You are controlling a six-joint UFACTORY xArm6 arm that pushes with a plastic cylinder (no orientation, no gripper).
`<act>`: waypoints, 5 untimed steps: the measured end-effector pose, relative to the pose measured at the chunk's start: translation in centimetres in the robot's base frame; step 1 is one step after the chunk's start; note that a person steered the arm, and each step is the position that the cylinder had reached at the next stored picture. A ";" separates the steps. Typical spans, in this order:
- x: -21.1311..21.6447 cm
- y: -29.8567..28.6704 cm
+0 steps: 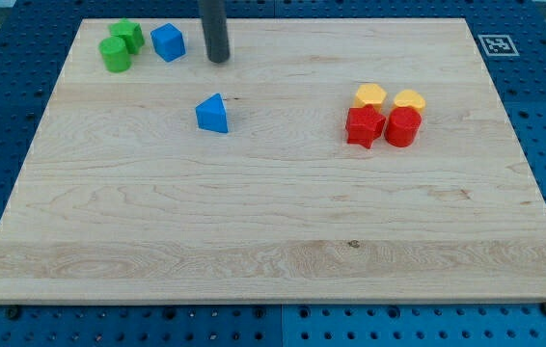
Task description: Place your arm right to the triangle
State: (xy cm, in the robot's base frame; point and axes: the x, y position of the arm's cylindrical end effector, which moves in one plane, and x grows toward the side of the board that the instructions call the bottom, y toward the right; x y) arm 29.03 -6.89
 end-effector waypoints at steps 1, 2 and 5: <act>4.5 1.3; 5.4 1.5; 5.6 1.8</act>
